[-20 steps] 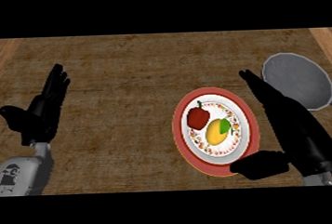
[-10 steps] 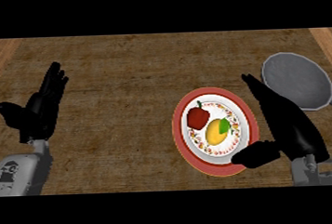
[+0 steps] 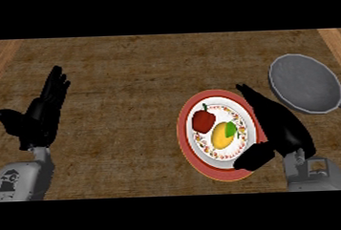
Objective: Pick the lemon from the plate and place it in the pan
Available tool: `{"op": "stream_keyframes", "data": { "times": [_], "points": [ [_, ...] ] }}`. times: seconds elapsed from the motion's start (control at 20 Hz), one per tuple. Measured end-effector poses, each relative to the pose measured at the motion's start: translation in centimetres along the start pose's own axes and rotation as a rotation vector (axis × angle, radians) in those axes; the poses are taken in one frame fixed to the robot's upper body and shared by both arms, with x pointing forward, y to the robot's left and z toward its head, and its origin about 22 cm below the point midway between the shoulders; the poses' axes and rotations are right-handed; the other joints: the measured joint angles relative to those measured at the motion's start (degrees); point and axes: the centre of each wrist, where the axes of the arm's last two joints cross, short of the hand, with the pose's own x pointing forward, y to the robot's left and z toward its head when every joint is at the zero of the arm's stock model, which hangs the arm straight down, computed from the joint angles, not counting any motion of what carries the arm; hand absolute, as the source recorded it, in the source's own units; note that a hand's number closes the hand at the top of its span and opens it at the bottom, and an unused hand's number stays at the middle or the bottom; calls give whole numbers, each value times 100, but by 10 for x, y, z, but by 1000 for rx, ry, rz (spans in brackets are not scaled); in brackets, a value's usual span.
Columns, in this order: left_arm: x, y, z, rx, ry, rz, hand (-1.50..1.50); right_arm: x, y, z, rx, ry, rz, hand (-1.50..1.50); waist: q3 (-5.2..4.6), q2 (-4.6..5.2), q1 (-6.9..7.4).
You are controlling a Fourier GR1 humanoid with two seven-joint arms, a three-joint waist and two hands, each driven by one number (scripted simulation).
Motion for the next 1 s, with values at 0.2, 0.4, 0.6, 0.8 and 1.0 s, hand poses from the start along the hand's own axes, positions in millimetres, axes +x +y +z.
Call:
{"op": "stream_keyframes", "data": {
  "times": [0.2, 0.4, 0.6, 0.8, 1.0],
  "points": [
    [2, -7, -2, -2, 1, 4, 0, 8, 12, -14, 18, 15, 26, -150, -2, 1, 4],
    [-4, -5, -1, -5, 3, 4, 0, 11, 21, -14, 46, 55, 95, -150, -2, 0, -3],
    [-5, -6, -2, -3, 4, -5, 0, 9, 25, -20, 71, 92, 159, -150, -1, 1, -4],
    [-2, -8, 2, -8, 4, 1, 0, 8, 31, -29, 97, 124, 199, -150, -2, -2, 2],
    [1, -4, 2, -6, 3, 1, 0, 7, 36, -40, 116, 143, 208, -150, -2, 0, 2]
  ]
}}
